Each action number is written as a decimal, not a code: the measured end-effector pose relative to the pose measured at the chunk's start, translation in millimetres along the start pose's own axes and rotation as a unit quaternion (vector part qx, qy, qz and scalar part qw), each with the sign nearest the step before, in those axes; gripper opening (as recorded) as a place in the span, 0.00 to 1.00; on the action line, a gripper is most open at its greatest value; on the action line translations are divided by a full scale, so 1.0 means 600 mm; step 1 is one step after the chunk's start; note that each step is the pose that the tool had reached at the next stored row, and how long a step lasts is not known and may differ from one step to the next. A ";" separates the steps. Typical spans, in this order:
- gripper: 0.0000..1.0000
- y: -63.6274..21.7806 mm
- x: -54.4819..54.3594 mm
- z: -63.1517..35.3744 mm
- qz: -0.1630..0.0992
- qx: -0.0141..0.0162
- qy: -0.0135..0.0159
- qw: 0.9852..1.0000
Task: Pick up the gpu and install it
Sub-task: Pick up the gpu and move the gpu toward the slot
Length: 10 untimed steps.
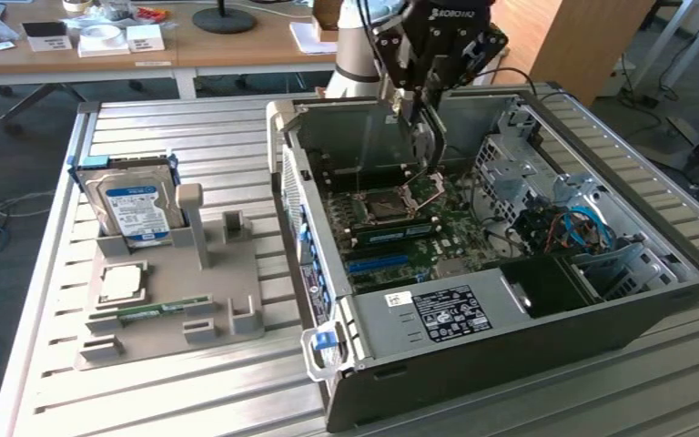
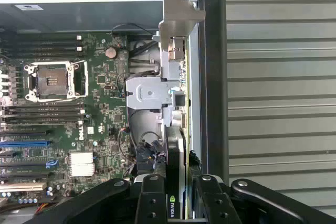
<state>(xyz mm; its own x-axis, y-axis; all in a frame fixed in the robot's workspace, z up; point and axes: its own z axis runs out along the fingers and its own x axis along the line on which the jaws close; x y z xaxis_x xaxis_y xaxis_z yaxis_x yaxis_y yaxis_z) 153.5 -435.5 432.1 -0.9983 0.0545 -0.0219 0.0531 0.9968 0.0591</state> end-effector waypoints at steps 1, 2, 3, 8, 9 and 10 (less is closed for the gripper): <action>0.27 0.000 0.000 0.000 0.000 0.000 0.000 1.000; 0.27 0.000 0.000 0.000 0.000 0.000 0.000 1.000; 0.27 0.000 0.000 0.000 0.000 0.000 0.000 1.000; 0.27 0.000 0.000 0.000 0.000 0.000 0.000 1.000; 0.27 0.000 0.000 0.000 0.000 0.000 0.000 1.000; 0.27 0.000 0.000 0.000 0.000 0.000 0.000 1.000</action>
<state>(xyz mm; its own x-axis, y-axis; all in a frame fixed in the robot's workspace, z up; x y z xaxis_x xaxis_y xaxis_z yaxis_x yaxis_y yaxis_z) 153.5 -435.5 432.1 -0.9983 0.0545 -0.0218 0.0531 0.9968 0.0592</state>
